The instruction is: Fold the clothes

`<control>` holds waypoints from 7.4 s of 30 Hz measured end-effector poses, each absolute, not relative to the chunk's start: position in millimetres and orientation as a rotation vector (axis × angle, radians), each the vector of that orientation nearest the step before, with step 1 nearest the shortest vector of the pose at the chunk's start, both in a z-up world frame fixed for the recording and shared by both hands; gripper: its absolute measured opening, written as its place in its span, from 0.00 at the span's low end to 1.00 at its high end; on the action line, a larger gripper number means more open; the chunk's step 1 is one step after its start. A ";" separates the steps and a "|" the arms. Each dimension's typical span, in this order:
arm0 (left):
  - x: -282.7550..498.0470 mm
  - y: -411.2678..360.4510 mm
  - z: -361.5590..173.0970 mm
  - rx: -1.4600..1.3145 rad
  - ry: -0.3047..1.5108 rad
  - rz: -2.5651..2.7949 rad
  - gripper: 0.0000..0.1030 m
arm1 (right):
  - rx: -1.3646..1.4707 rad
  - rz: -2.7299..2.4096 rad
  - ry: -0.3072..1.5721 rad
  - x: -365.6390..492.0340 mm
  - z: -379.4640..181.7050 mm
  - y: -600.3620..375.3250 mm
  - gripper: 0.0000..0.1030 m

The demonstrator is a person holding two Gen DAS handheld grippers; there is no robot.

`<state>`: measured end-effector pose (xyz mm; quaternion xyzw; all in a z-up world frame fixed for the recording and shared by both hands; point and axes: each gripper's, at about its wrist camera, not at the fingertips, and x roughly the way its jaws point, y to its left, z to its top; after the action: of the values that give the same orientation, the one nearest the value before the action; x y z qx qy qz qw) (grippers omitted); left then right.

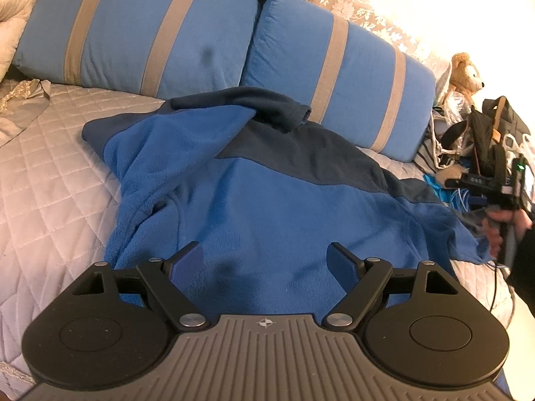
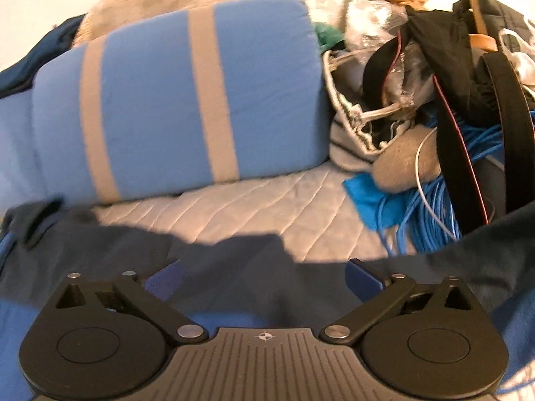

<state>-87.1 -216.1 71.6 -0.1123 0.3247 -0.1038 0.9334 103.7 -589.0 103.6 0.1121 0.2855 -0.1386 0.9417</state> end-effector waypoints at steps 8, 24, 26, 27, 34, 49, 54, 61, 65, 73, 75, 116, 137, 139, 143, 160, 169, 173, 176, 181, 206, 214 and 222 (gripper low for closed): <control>-88.6 -220.1 72.9 -0.209 0.663 -0.203 0.79 | 0.192 -0.147 0.549 34.6 141.0 -530.2 1.00; -91.0 -220.1 73.7 -0.205 0.666 -0.198 0.79 | 0.112 0.123 0.586 20.4 132.7 -363.2 1.00; -92.2 -219.9 73.9 -0.205 0.659 -0.194 0.79 | 0.106 0.100 0.592 18.2 130.4 -356.9 1.00; -93.0 -219.8 74.1 -0.205 0.654 -0.190 0.79 | 0.103 0.089 0.591 17.0 129.9 -355.0 1.00; -98.4 -227.4 76.8 -0.154 0.621 -0.147 0.79 | 0.169 0.009 0.563 10.5 128.1 -366.3 1.00; -98.3 -222.2 76.9 -0.183 0.634 -0.145 0.79 | 0.284 0.010 0.660 16.7 115.3 -371.2 1.00; -99.6 -219.0 76.6 -0.202 0.629 -0.157 0.79 | 0.361 -0.034 0.589 4.3 114.9 -382.8 1.00; -82.9 -209.3 74.6 -0.272 0.737 -0.284 0.79 | 0.334 -0.037 0.541 -1.0 118.7 -379.0 1.00; -76.6 -190.9 85.2 -0.361 0.747 -0.319 0.79 | 0.337 -0.037 0.506 -5.6 120.6 -379.6 1.00; -31.0 -171.9 123.9 -0.153 0.572 -0.341 0.79 | 0.399 -0.046 0.483 -8.5 119.3 -390.0 1.00; -8.1 -170.4 120.3 -0.105 0.574 -0.328 0.79 | 0.407 -0.041 0.480 -8.9 118.8 -390.9 1.00; -65.1 -62.7 71.6 0.130 0.743 0.137 0.50 | 0.513 -0.017 0.491 -5.3 111.2 -403.1 1.00; 53.5 -208.4 43.5 0.215 0.974 -0.355 0.71 | 0.527 -0.010 0.488 -6.0 109.5 -404.9 1.00; 66.0 -217.5 35.6 0.231 1.012 -0.376 0.71 | 0.529 -0.009 0.488 -6.0 109.2 -405.2 1.00; 94.2 -222.8 53.7 0.162 0.987 -0.433 0.71 | 0.525 -0.003 0.494 -4.6 109.0 -404.5 1.00; 129.1 -209.8 105.7 0.125 0.674 -0.299 0.71 | 0.537 0.008 0.503 -2.2 107.0 -404.5 1.00; 97.5 -261.4 44.4 0.420 0.649 -0.478 0.65 | 0.541 0.017 0.501 -1.7 107.6 -405.7 1.00; 113.5 -265.7 32.1 0.413 0.642 -0.467 0.59 | 0.537 0.022 0.503 -0.9 107.7 -405.1 1.00; 127.2 -262.8 26.4 0.377 0.648 -0.429 0.57 | 0.539 0.025 0.503 -1.0 107.8 -405.2 1.00; 145.7 -257.0 18.8 0.322 0.655 -0.381 0.50 | 0.540 0.035 0.502 -0.5 107.7 -404.5 1.00; 75.9 -220.2 98.2 0.431 0.436 -0.230 0.17 | 0.503 0.024 0.516 2.9 108.4 -396.1 1.00; 34.7 -162.6 152.4 0.480 0.359 -0.077 0.17 | 0.483 0.022 0.519 2.7 109.7 -394.0 1.00; -19.3 -88.0 196.8 0.461 0.317 0.104 0.17 | 0.484 0.028 0.521 1.0 110.9 -395.5 1.00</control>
<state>-19.3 -88.0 196.8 0.2275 0.1565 0.0512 0.9598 1.0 -395.5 110.9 0.2369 0.2549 0.0137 0.9374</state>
